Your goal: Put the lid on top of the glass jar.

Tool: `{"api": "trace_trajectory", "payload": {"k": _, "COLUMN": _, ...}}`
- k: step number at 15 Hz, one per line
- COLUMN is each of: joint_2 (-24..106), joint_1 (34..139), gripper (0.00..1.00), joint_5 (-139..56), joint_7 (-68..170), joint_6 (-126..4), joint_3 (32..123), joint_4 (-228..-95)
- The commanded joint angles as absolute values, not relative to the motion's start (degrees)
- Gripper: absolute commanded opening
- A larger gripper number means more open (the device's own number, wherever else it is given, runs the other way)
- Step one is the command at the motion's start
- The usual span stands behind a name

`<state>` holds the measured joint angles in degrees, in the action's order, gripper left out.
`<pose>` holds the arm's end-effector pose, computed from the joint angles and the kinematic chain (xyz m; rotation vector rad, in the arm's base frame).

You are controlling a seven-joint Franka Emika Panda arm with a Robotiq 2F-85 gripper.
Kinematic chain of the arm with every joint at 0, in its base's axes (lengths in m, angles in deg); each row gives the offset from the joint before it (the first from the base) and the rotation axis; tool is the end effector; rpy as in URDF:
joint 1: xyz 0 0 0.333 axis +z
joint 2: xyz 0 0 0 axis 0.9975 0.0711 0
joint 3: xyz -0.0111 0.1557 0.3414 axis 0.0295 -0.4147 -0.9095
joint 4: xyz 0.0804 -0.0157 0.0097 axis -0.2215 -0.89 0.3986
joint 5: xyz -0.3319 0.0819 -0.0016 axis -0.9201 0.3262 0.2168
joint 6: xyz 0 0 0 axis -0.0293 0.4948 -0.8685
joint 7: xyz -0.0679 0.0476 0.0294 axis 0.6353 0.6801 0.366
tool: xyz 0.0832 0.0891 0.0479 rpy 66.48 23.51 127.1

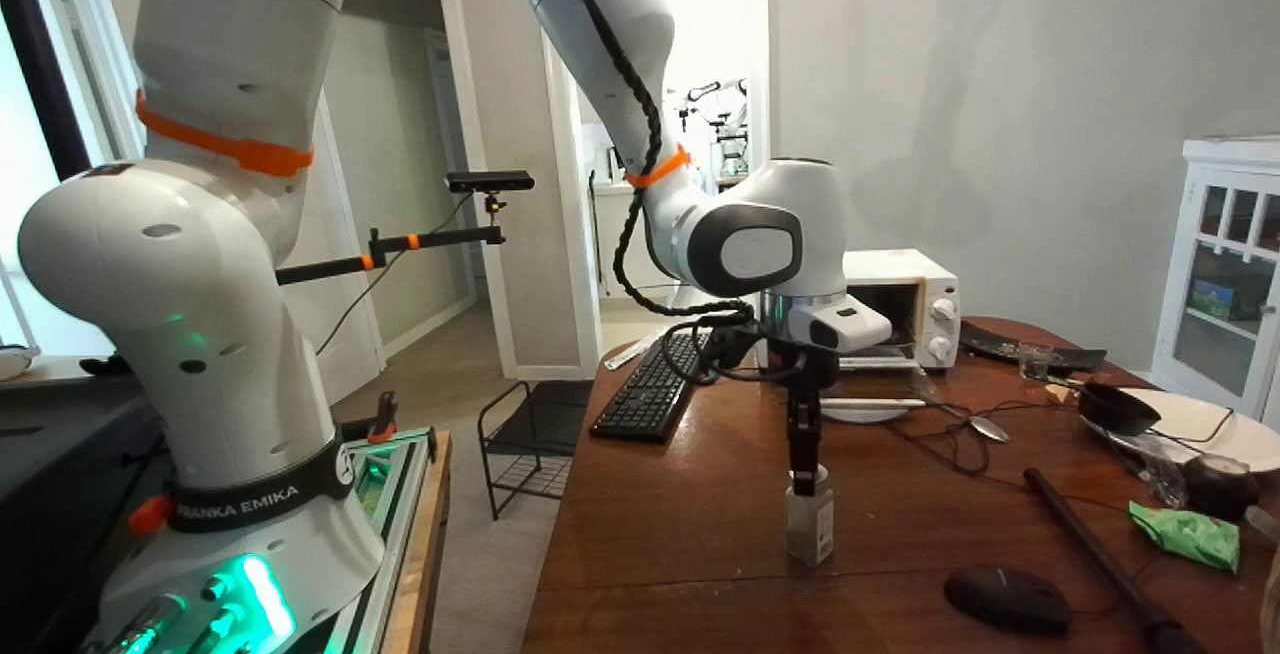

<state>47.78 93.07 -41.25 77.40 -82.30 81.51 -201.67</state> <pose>0.5223 -0.0057 0.2468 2.9740 -0.7664 0.0303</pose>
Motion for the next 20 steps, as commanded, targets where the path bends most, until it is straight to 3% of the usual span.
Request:
{"api": "trace_trajectory", "payload": {"k": 1, "joint_2": 49.19, "joint_1": 92.89, "gripper": 0.91, "joint_5": -39.30, "joint_7": 76.47, "joint_6": -81.19, "joint_3": 81.33, "joint_4": -201.11}}
{"api": "trace_trajectory", "payload": {"k": 3, "joint_2": 49.21, "joint_1": 93.14, "gripper": 1.00, "joint_5": -39.36, "joint_7": 76.73, "joint_6": -80.95, "joint_3": 81.62, "joint_4": -201.17}}
{"api": "trace_trajectory", "payload": {"k": 8, "joint_2": 47.45, "joint_1": 95.70, "gripper": 1.00, "joint_5": -42.10, "joint_7": 79.81, "joint_6": -75.24, "joint_3": 84.08, "joint_4": -200.25}}
{"api": "trace_trajectory", "payload": {"k": 12, "joint_2": 44.61, "joint_1": 102.82, "gripper": 1.00, "joint_5": -60.26, "joint_7": 88.48, "joint_6": -65.71, "joint_3": 89.02, "joint_4": -199.42}}
{"api": "trace_trajectory", "payload": {"k": 20, "joint_2": 40.41, "joint_1": 101.12, "gripper": 1.00, "joint_5": -86.75, "joint_7": 88.88, "joint_6": -65.04, "joint_3": 82.04, "joint_4": -201.57}}
